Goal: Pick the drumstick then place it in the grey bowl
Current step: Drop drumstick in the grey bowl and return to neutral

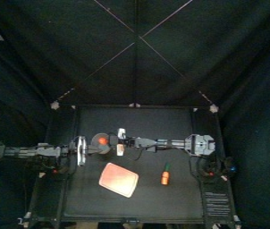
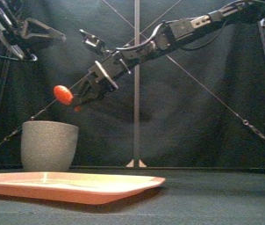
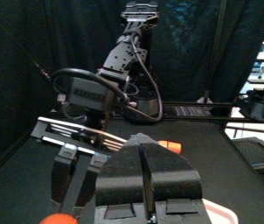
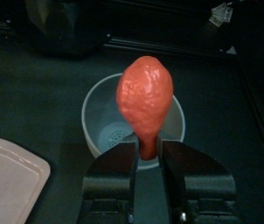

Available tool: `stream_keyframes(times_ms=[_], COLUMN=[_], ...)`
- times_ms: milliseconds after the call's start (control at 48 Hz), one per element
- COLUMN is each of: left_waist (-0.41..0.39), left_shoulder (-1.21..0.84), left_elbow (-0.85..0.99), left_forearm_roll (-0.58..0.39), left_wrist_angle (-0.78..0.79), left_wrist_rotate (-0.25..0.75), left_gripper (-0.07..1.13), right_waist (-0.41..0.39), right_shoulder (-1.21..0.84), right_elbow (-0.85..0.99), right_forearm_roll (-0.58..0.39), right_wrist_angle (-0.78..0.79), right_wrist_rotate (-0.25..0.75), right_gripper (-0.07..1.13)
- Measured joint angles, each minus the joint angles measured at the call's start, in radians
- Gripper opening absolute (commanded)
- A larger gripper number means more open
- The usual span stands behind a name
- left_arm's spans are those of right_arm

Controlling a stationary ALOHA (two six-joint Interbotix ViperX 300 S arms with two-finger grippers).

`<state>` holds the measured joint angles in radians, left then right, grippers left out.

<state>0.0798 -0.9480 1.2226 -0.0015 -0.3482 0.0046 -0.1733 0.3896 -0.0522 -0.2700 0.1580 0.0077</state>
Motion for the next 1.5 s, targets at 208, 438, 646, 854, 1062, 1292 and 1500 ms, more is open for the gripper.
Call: stream_keyframes(times_ms=[208, 438, 646, 854, 1062, 1292, 1500], left_waist=[0.000, 0.000, 0.000, 0.002, 0.003, 0.014, 0.021], left_shoulder=[0.000, 0.000, 0.000, 0.000, 0.000, 0.000, 0.000], left_elbow=[0.009, 0.014, 0.015, 0.018, 0.020, 0.031, 0.031], left_forearm_roll=[0.002, 0.003, 0.002, 0.002, 0.003, 0.002, 0.002], left_wrist_angle=[0.000, 0.000, -0.002, 0.000, 0.000, -0.002, -0.002], left_wrist_rotate=[0.000, 0.000, 0.000, 0.000, 0.000, 0.000, 0.000], left_gripper=[-0.02, -0.02, -0.02, -0.02, -0.02, -0.02, -0.02], right_waist=[0.003, 0.008, 0.006, 0.006, 0.008, 0.009, 0.018], right_shoulder=[0.040, 0.049, -0.026, -0.199, -0.379, -0.512, -0.560], right_elbow=[-0.058, -0.064, 0.080, 0.311, 0.523, 0.709, 0.795], right_forearm_roll=[0.002, 0.037, 0.132, 0.187, 0.202, 0.207, 0.216], right_wrist_angle=[0.075, 0.069, -0.078, -0.290, -0.462, -0.641, -0.713], right_wrist_rotate=[0.008, 0.005, 0.008, 0.012, 0.011, 0.008, 0.009], right_gripper=[0.84, 0.85, 0.85, 0.85, 0.85, 0.85, 0.85])
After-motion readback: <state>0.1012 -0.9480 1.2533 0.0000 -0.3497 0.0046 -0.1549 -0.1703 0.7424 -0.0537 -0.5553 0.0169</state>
